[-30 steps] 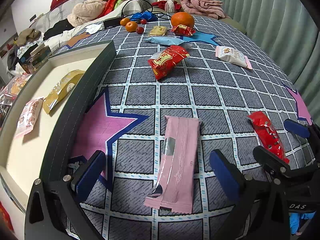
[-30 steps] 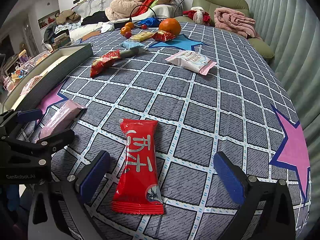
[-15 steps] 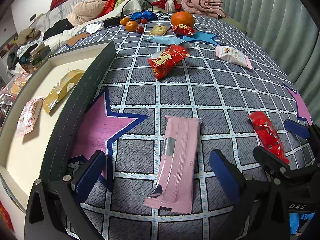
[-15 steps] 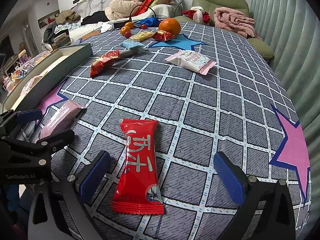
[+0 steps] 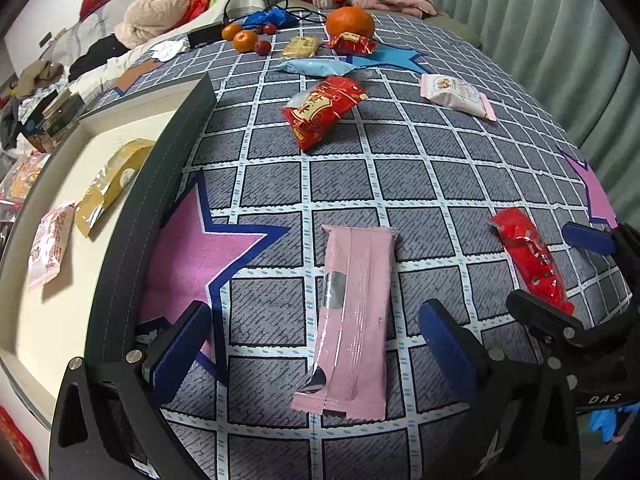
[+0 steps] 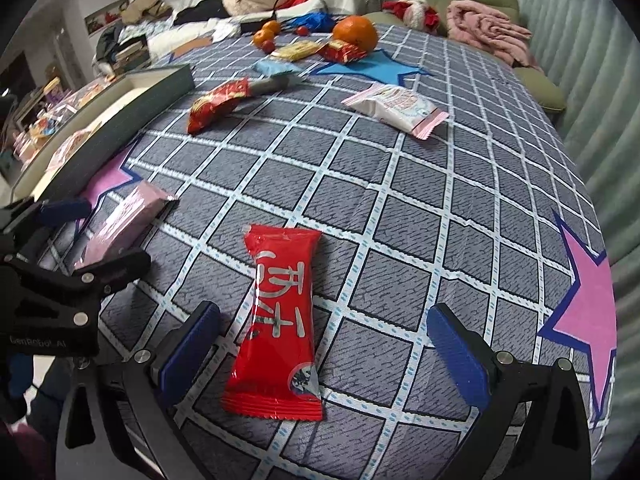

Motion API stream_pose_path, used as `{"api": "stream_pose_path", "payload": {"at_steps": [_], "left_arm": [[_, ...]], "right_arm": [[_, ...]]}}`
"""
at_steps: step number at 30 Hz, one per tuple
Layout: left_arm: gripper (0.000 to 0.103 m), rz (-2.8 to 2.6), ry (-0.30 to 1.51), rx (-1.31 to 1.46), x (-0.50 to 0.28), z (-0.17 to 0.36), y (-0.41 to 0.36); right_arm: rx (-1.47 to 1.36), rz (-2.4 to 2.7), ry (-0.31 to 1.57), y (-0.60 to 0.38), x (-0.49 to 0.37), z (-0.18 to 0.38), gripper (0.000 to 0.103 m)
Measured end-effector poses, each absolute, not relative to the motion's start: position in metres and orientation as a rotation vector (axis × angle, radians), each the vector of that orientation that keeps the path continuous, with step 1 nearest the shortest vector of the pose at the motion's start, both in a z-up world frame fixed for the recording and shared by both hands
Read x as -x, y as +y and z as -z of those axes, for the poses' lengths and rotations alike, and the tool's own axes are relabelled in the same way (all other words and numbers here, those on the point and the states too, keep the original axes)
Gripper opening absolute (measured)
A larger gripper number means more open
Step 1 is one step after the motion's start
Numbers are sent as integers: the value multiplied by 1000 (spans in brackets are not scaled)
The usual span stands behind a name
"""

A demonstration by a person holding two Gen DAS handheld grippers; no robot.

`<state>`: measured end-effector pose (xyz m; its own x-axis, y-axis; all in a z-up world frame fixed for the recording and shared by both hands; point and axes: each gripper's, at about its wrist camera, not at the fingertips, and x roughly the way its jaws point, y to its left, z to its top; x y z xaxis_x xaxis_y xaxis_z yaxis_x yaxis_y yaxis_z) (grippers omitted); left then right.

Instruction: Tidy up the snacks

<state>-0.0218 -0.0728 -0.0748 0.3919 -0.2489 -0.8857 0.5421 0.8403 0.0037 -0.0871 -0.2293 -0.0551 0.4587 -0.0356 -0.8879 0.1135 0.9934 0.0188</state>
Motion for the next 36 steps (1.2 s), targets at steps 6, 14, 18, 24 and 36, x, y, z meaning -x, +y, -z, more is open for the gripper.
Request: {"api": "stream_pose_path", "payload": {"at_steps": [6, 14, 18, 24, 36], "left_arm": [[103, 530, 1089, -339, 19, 74, -77], [50, 610, 1098, -382, 29, 63, -94], [26, 634, 1088, -381, 38, 59, -98], [26, 647, 1057, -323, 39, 45, -85], [26, 602, 931, -179, 6, -13, -26]], "right_arm": [[-80, 80, 1163, -232, 77, 56, 103], [-50, 66, 1178, -229, 65, 47, 37], [-104, 36, 1179, -231, 65, 46, 23], [-216, -1, 1148, -236, 71, 33, 23], [-238, -91, 1079, -202, 35, -9, 23]]}}
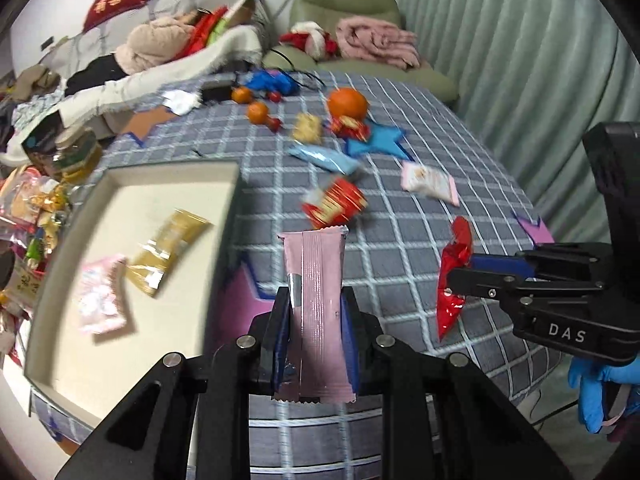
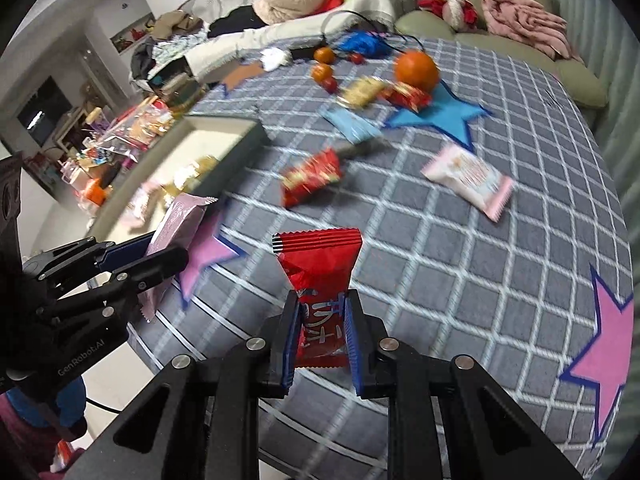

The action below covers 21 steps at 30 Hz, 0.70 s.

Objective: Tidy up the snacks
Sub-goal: 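Carry both packs over the white tray and open both tools to drop them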

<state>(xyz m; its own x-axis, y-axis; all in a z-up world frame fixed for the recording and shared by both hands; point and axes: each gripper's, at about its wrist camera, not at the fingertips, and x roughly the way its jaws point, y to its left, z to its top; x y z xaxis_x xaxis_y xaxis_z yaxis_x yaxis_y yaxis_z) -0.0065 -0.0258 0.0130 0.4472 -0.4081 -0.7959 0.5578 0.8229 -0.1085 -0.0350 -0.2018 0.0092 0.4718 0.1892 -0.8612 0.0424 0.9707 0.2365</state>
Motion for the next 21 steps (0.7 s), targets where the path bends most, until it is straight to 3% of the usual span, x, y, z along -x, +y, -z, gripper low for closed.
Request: {"api": "stream_pose_path", "payload": {"at_steps": [10, 21], "left_arm": [[26, 450, 874, -101, -45, -34, 44], [26, 292, 967, -27, -105, 4, 100]], "right_arm": [[-222, -227, 1038, -147, -23, -43, 23], [-170, -338, 1073, -77, -101, -43, 23]]}}
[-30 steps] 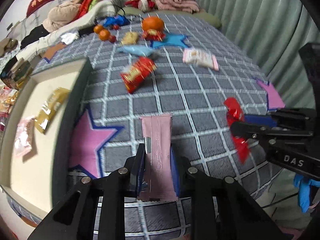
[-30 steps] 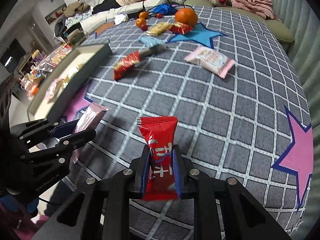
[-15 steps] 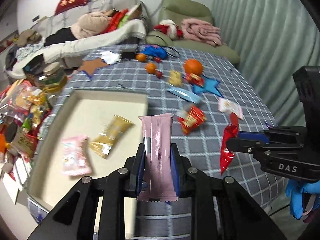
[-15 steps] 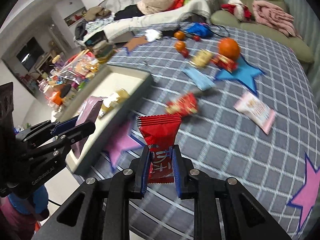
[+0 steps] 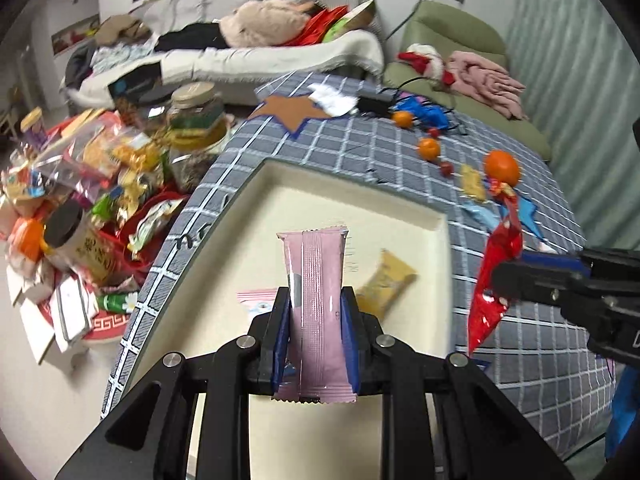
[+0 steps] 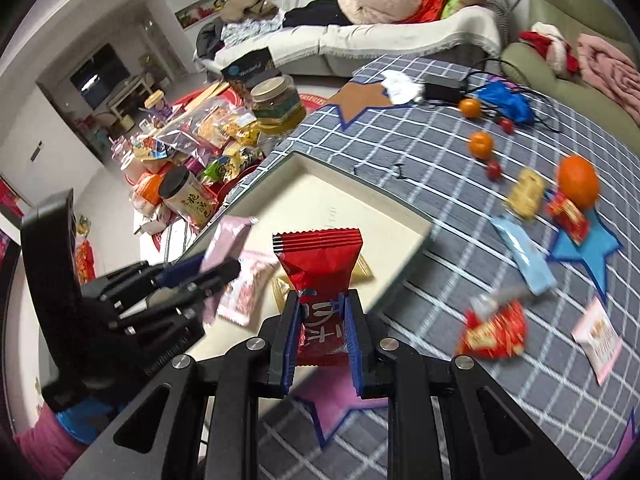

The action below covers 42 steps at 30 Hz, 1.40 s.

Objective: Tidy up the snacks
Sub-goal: 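Carry both packs over the white tray and open both tools to drop them, then grasp the Crispy Cranberry pack with the right tool while the left grasps the red chips bag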

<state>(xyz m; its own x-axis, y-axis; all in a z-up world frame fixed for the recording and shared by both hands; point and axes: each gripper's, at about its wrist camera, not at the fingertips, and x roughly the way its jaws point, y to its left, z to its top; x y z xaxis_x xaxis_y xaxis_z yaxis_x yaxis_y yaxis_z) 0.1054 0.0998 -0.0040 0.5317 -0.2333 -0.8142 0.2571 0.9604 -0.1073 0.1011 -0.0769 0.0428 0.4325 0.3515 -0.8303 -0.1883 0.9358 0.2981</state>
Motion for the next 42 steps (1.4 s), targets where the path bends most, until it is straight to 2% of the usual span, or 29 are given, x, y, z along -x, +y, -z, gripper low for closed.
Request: {"api": "stream_pose_path", "payload": {"at_steps": [4, 6, 8, 9, 10, 11, 12, 13, 23, 25, 32, 42], "left_arm": [[27, 286, 984, -18, -121, 12, 104], [38, 267, 982, -31, -124, 14, 103], [69, 263, 973, -35, -126, 15, 103], [75, 262, 967, -34, -126, 15, 104], [80, 262, 959, -33, -125, 15, 104], [81, 261, 956, -34, -124, 15, 104], [81, 259, 962, -40, -125, 17, 104], [81, 255, 970, -43, -125, 18, 105], [81, 279, 977, -90, -111, 9, 80], [81, 308, 964, -120, -103, 3, 66], [81, 416, 943, -222, -76, -4, 11], [81, 554, 956, -395, -53, 15, -87]], "right_arm": [[-143, -331, 1096, -63, -128, -34, 23], [-142, -325, 1119, -59, -140, -27, 23], [-143, -325, 1147, -56, -149, -19, 23], [-142, -322, 1154, -54, -151, -17, 24], [-144, -319, 1162, -54, -153, -14, 33], [-149, -317, 1168, -54, -154, -11, 47], [-152, -314, 1170, -56, -154, -10, 81], [-150, -300, 1161, -58, -153, -9, 95], [-166, -216, 1164, -103, -122, -7, 96], [-182, -192, 1165, -120, -112, -5, 103], [-267, -55, 1182, -198, -64, 5, 103], [-364, 96, 1201, -281, -15, 26, 103]]}}
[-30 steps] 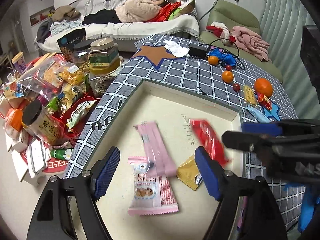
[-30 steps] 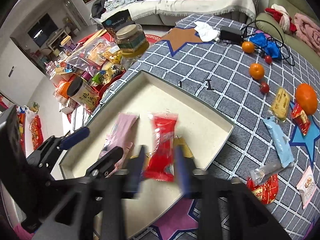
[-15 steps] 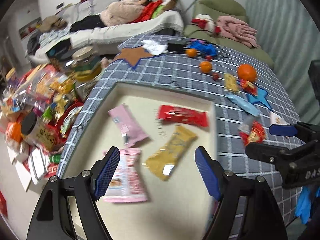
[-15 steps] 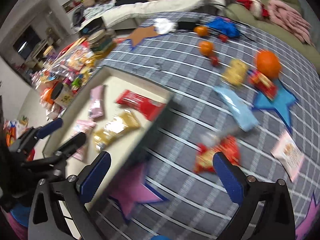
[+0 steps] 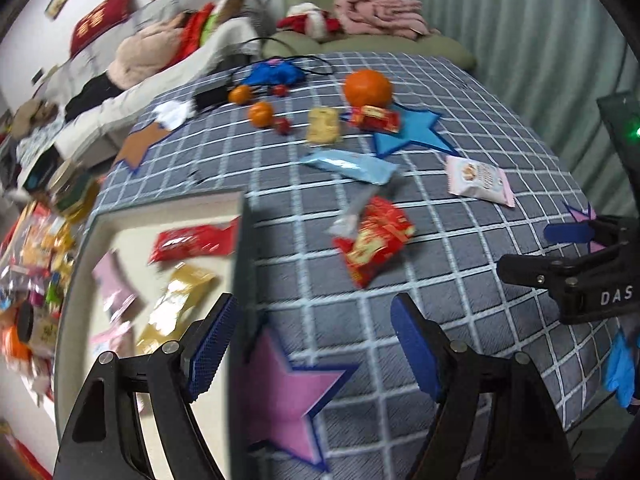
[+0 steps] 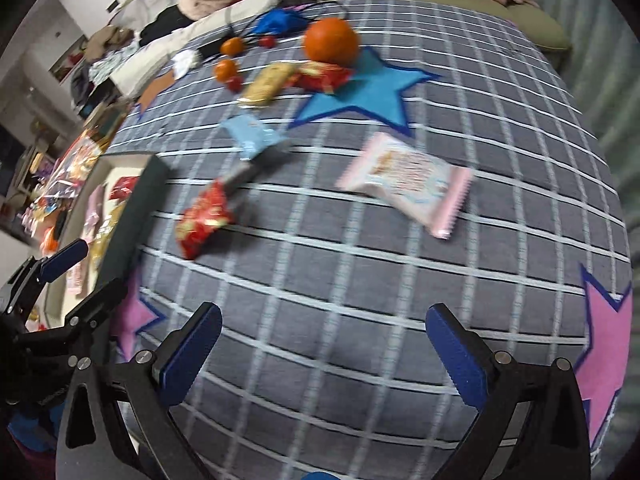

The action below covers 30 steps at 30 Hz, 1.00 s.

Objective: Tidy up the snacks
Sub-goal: 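Grasp the Crispy Cranberry pack with the right tool while the left grasps the red chips bag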

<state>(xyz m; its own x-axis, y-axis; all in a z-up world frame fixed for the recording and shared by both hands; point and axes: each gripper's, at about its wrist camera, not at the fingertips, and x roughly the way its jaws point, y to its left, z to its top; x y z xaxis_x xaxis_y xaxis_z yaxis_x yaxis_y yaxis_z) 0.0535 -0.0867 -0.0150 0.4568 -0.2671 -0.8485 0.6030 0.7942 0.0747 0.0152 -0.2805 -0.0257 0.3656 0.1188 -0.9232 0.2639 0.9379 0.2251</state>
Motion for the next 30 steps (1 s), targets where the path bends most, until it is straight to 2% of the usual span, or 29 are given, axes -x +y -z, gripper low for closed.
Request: {"api": "stream_pose_path", "payload": {"at_steps": [10, 18, 19, 21, 22, 23, 28, 29, 30], "left_arm": [[81, 536, 954, -487, -70, 42, -138], [81, 497, 943, -469, -83, 51, -145], [76, 494, 939, -469, -82, 52, -146], [60, 490, 945, -473, -82, 54, -147], [46, 489, 959, -470, -83, 57, -147], [40, 485, 974, -466, -84, 60, -148], [33, 467, 980, -436, -86, 64, -141], [30, 465, 983, -433, -85, 64, -139], [30, 467, 987, -426, -84, 64, -137]], "right_arm": [[-252, 171, 1184, -323, -29, 39, 103], [-340, 236, 1101, -354, -67, 42, 103], [-351, 261, 1088, -359, -73, 43, 103], [-369, 297, 1071, -367, -81, 45, 103], [-379, 310, 1069, -371, -86, 48, 103], [-385, 315, 1072, -373, -88, 49, 103], [-322, 244, 1108, -352, -97, 61, 102], [-283, 227, 1113, -344, -95, 62, 97], [-245, 218, 1118, -336, -94, 64, 87]]}}
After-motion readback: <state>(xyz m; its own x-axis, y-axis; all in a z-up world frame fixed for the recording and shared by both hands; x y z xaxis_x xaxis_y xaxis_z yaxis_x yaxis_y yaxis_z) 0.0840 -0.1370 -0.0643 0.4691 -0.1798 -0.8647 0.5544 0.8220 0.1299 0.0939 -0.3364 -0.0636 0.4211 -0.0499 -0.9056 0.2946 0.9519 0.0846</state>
